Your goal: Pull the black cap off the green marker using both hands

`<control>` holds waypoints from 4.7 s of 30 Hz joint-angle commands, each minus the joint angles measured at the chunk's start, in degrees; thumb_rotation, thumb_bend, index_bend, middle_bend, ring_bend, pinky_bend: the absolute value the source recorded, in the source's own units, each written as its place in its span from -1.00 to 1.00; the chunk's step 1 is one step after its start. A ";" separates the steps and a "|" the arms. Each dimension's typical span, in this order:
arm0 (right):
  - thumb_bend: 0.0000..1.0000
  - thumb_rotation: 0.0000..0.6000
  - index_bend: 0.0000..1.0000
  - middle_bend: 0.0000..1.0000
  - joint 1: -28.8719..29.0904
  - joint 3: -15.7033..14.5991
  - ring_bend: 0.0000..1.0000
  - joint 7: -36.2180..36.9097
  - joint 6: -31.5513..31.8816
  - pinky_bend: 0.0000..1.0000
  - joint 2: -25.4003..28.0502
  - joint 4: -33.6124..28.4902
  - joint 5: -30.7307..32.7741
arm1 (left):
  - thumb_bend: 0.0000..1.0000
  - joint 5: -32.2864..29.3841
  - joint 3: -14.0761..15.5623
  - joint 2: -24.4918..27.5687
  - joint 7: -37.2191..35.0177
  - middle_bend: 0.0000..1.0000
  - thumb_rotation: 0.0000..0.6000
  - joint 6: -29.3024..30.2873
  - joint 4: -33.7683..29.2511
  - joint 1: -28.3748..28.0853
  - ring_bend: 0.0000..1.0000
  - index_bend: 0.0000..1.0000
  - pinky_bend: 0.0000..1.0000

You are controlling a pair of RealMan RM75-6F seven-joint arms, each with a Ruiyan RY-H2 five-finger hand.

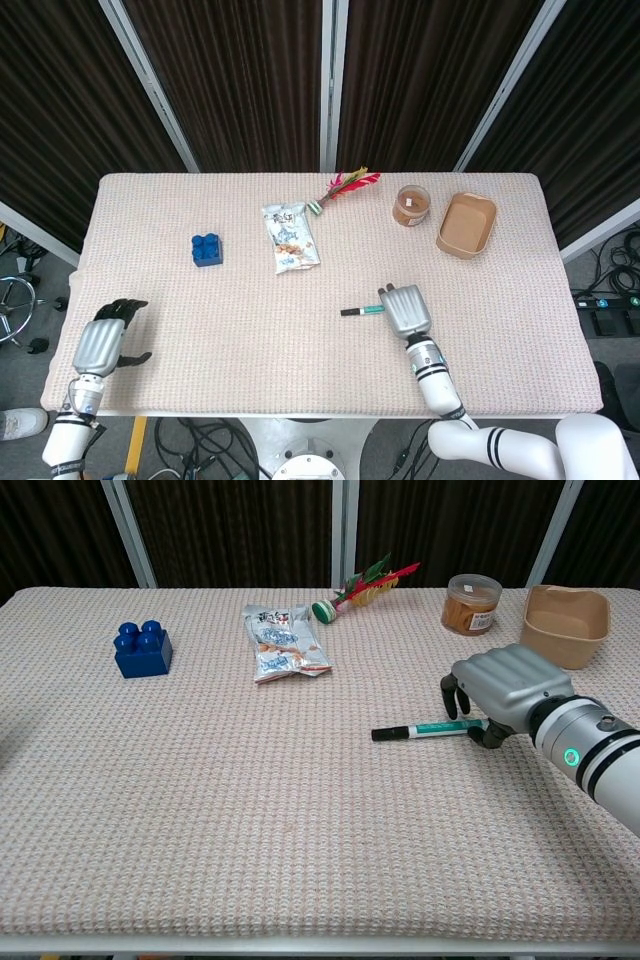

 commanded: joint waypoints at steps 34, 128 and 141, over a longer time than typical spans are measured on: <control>-0.37 1.00 0.10 0.11 0.11 1.07 0.61 -1.08 4.96 0.76 -2.45 0.01 -1.28 | -0.82 -1.13 -0.59 0.56 -0.19 -0.64 1.00 -1.08 -0.57 -0.69 -0.76 -0.57 -0.64; -0.35 1.00 0.20 0.16 19.82 19.56 0.62 -17.26 12.01 0.76 -24.96 12.10 8.94 | -0.49 -24.47 -18.97 -29.69 37.97 0.10 1.00 2.22 2.63 -31.10 -0.06 0.03 0.05; -0.35 1.00 0.20 0.16 20.16 19.65 0.62 -17.29 11.69 0.76 -25.02 12.58 9.46 | -0.37 -25.87 -19.13 -30.30 38.40 0.15 1.00 1.26 4.11 -31.82 -0.01 0.10 0.10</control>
